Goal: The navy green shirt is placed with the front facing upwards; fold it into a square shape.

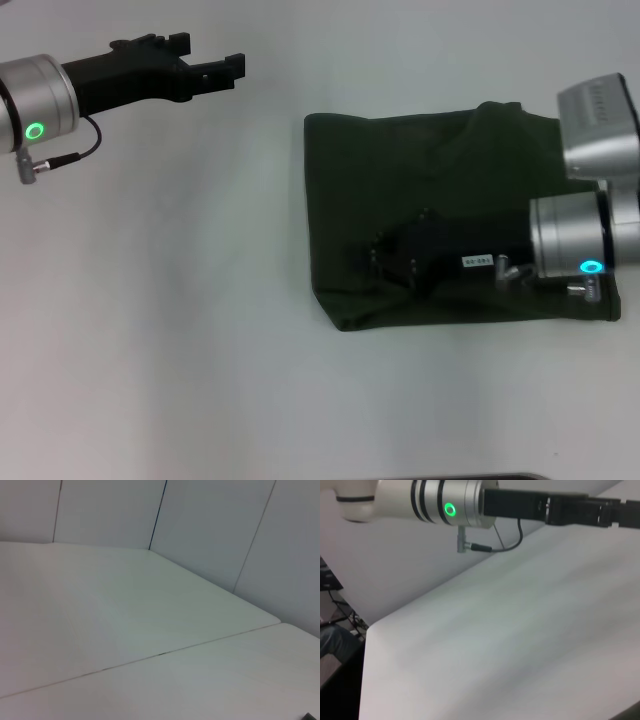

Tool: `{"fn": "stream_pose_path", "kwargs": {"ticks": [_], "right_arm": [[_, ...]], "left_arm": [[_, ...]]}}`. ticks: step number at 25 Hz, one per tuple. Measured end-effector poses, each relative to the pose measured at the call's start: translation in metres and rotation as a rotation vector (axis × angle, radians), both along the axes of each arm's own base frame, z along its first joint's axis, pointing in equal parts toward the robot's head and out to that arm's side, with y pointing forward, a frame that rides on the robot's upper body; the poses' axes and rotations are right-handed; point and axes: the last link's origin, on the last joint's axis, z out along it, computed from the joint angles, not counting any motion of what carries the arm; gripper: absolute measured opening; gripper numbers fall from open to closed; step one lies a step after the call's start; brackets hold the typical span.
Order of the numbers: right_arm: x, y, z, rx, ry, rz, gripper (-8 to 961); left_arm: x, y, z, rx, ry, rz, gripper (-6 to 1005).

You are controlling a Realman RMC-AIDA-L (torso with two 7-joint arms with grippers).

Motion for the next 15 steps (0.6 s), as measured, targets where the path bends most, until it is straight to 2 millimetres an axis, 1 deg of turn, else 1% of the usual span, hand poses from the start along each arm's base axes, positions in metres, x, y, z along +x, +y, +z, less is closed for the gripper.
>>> {"fn": "stream_pose_path", "kwargs": {"ticks": [5,10,15], "right_arm": [[0.014,-0.015,0.017,0.014,0.038,-0.02,3],[0.032,-0.031,0.043,0.082,0.109,-0.074,2],[0.048,-0.041,0.068,0.187,0.188,-0.14,2]], "left_arm": [[0.0,0.0,0.0,0.0,-0.002,0.001,917],[0.0,-0.002,-0.001,-0.006,-0.006,0.0,917],[0.0,-0.004,-0.001,-0.017,-0.012,-0.004,917]]}}
